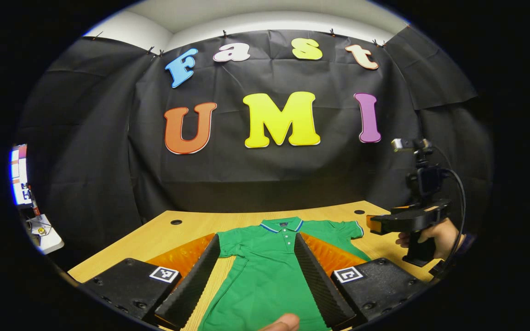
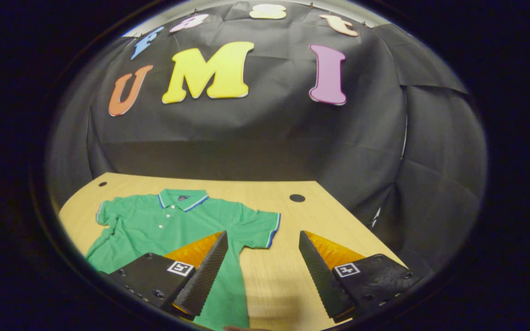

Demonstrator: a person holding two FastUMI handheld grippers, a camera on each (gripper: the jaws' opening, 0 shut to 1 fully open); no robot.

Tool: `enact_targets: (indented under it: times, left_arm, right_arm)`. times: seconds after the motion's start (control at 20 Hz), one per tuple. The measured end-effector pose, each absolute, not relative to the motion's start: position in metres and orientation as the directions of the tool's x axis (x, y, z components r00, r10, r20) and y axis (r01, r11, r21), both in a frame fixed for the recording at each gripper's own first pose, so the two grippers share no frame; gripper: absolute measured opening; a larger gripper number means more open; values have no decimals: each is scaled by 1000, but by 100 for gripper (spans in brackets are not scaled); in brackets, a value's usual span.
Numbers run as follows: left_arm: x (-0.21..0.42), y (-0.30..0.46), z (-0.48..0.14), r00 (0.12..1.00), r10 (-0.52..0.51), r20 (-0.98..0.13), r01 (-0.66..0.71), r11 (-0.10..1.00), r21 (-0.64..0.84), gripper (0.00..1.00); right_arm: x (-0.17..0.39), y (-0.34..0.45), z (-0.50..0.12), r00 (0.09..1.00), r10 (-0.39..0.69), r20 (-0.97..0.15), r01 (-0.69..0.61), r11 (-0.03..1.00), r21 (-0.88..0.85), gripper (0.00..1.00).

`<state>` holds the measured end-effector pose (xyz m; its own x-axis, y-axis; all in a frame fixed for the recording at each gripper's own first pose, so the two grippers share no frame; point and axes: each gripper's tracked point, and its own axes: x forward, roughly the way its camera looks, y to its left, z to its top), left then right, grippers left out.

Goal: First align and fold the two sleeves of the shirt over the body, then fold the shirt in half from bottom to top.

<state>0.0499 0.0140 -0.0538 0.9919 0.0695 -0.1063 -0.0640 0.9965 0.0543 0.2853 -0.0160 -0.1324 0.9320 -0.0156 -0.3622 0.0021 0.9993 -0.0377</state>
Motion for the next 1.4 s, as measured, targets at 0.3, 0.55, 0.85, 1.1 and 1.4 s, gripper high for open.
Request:
enact_targets:
  times: [0.3, 0.55, 0.85, 1.1, 1.4]
  left_arm:
    - [66, 12, -72, 987, 70, -147, -63, 997, 51, 100]
    - [73, 16, -86, 977, 88, -194, -76, 995, 69, 100]
    - [74, 16, -88, 977, 82, -197, -69, 995, 70, 100]
    - [76, 22, -92, 973, 95, -209, -85, 995, 58, 100]
    - [77, 27, -91, 972, 105, -212, -97, 994, 46, 100]
  right_arm:
    - [353, -18, -187, 892, -39, -450, 38, 999, -11, 94]
    - [387, -22, -216, 838, -17, -546, 69, 995, 75, 88]
    - [404, -24, -231, 802, 49, -596, 110, 968, 228, 49]
    - [405, -22, -225, 804, 69, -591, 85, 970, 228, 5]
    - [406, -19, -204, 824, 55, -564, 45, 986, 161, 0]
